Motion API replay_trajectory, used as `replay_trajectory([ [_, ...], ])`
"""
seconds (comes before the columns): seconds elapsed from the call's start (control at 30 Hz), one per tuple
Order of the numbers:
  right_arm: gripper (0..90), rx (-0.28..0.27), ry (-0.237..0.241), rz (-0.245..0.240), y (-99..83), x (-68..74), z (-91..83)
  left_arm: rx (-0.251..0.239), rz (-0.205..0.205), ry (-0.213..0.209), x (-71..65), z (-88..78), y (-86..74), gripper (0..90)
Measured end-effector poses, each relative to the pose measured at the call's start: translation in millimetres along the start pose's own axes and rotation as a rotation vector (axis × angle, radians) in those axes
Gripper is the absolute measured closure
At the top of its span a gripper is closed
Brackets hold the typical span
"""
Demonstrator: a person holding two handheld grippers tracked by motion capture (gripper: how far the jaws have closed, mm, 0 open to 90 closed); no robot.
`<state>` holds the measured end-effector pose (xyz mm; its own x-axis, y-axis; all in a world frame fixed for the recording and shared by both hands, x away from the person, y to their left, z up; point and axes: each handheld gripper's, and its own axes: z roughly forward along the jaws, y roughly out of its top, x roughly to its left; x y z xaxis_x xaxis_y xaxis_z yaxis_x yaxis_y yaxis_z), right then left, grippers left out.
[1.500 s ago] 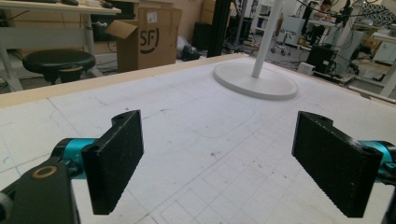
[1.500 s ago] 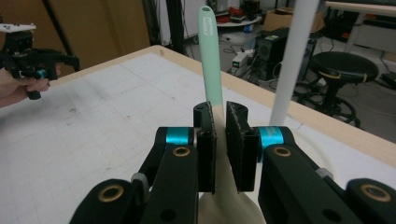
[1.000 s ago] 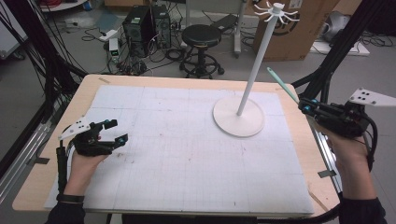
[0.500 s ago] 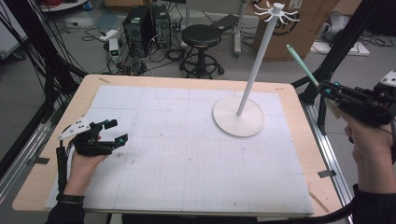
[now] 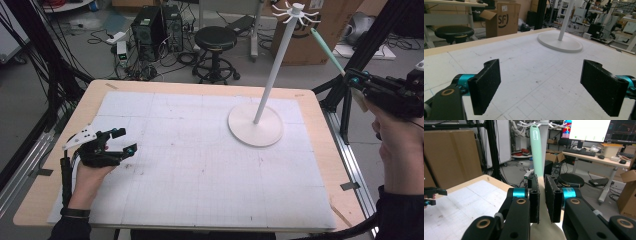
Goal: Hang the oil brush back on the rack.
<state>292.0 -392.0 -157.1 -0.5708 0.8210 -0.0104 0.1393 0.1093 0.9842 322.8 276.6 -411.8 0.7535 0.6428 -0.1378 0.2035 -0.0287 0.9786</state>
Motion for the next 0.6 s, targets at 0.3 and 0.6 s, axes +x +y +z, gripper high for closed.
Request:
replay_trajectory([
  [0.3,83.2,-0.005,-0.009,-0.014,6.7,4.6,5.9,0.003,-0.002,-0.003,-0.1,-0.1,0.0,17.2],
  [0.6,83.2,0.003,-0.021,-0.027,9.8,6.5,10.0,0.002,0.002,-0.004,0.0,-0.1,0.0,17.2],
])
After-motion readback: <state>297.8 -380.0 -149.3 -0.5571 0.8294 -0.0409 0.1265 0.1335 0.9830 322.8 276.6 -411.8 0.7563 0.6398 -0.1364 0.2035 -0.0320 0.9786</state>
